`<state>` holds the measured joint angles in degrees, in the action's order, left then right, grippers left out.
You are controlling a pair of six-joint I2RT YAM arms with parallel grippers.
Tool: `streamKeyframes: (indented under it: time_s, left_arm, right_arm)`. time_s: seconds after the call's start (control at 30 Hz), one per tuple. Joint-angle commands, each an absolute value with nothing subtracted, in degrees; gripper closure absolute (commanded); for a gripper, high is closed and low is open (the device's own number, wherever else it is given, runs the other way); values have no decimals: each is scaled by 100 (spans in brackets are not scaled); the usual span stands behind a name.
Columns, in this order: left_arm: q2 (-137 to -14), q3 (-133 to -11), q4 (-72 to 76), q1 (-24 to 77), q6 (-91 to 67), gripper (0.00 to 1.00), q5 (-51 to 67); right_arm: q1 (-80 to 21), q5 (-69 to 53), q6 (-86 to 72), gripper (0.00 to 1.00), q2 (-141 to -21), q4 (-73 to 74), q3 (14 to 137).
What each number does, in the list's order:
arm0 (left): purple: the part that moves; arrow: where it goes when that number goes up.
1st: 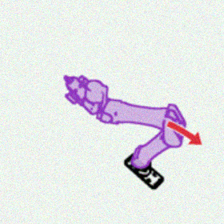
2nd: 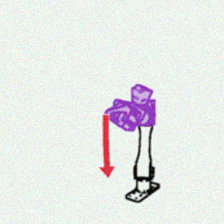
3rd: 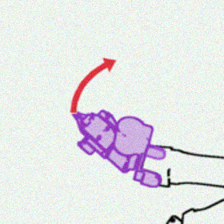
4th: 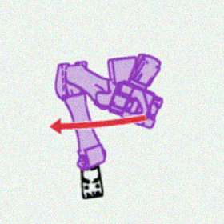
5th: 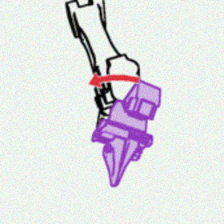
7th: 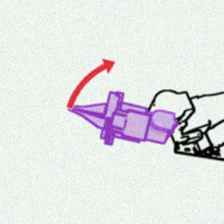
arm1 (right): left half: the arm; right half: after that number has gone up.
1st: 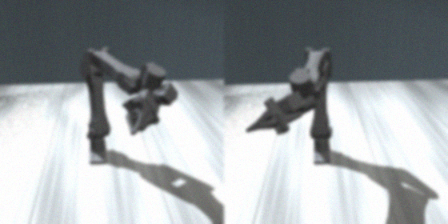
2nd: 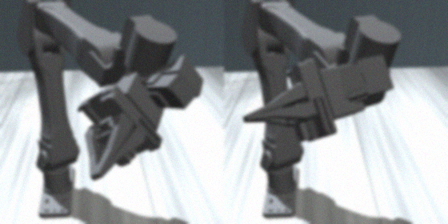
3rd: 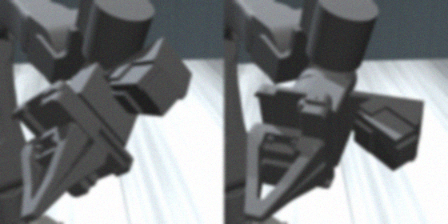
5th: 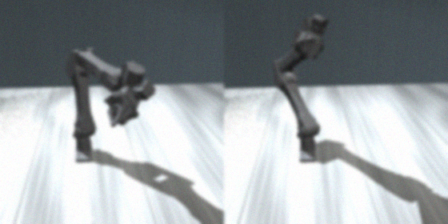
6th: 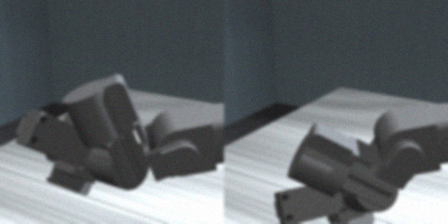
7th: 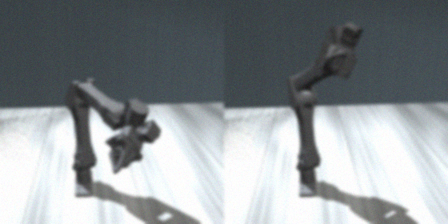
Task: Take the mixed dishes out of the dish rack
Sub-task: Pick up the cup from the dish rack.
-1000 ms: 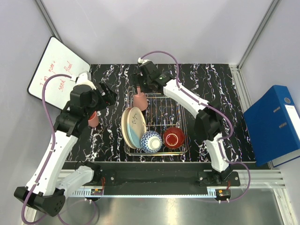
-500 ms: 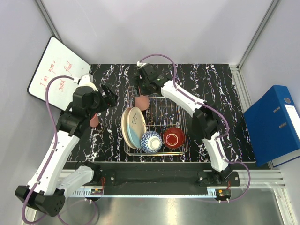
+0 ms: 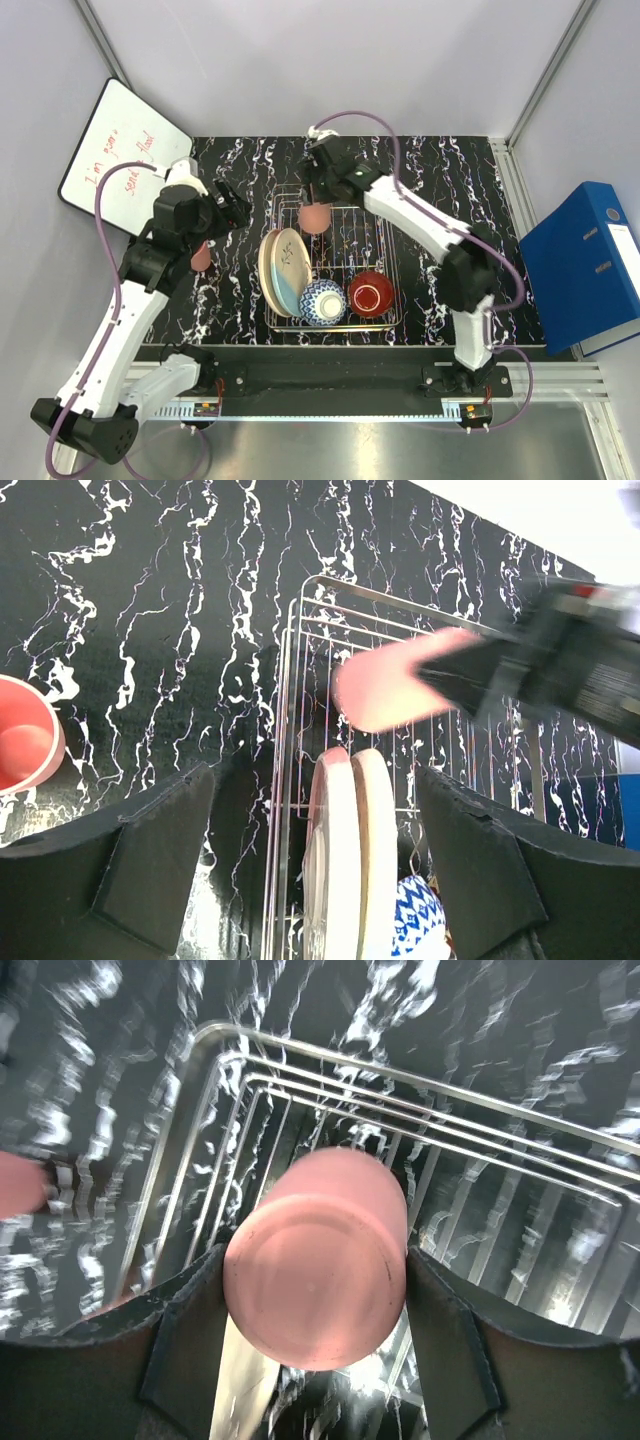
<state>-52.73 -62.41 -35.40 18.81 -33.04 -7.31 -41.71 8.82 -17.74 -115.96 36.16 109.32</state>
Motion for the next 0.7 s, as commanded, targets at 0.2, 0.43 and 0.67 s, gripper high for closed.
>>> streamKeyframes:
  time_s: [0.2,0.43,0.67]
  left_arm:
    - [-5388,-6522,-1690,1907,-3682,9,788]
    - [-5299,-5090,2447,1872,-5666,1,3056]
    - [-6301,-4491,5888,1872,-7805,1,4148]
  right_arm:
    - [-3370,505,-2740,100,-7423,1078,8115]
    - [-2234,-2599,-5250,100,-6425,-1983,5716]
    - [-2074,-3480,-7101,100,-6987,-5051,4861]
